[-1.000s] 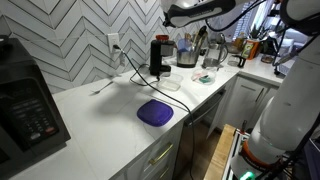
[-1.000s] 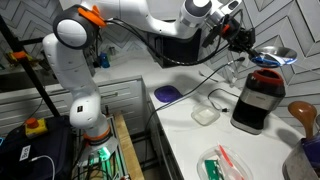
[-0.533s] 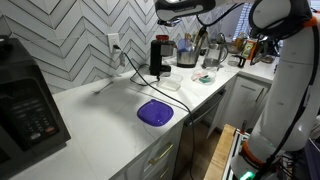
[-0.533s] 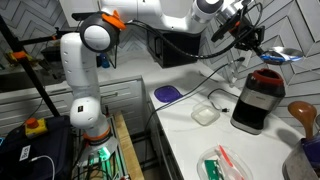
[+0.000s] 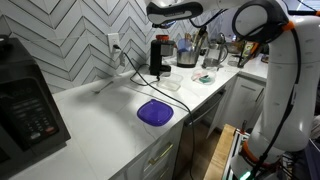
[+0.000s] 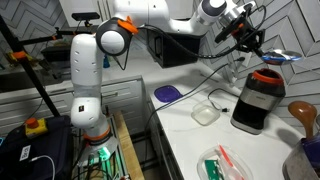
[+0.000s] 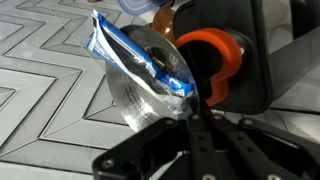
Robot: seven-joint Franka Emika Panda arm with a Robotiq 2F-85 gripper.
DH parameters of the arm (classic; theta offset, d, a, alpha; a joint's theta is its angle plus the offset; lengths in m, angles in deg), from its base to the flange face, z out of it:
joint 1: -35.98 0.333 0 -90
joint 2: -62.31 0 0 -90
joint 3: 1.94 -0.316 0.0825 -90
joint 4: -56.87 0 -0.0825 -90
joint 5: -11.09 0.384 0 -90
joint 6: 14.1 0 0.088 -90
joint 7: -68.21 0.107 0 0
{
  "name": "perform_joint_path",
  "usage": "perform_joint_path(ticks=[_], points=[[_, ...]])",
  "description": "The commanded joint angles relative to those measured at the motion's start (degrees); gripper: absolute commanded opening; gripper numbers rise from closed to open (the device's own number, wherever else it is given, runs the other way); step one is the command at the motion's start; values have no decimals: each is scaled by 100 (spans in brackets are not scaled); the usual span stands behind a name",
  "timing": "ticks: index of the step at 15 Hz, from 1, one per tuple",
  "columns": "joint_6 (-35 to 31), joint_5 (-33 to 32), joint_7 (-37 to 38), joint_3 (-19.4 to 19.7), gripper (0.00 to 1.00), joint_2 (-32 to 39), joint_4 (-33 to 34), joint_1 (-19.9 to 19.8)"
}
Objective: Put the metal plate on the coffee maker
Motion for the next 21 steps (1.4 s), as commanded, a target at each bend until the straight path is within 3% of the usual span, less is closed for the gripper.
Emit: perform_joint_path(ticks=[1, 16, 17, 18, 21], points=[[144, 151, 55, 34, 1, 152, 180, 22], [132, 577, 740, 132, 1, 334, 127, -39], [122, 636, 747, 134, 27, 336, 135, -44], [113, 660, 757, 140, 28, 335, 138, -42], [81, 733, 787, 144, 49, 309, 163, -34]])
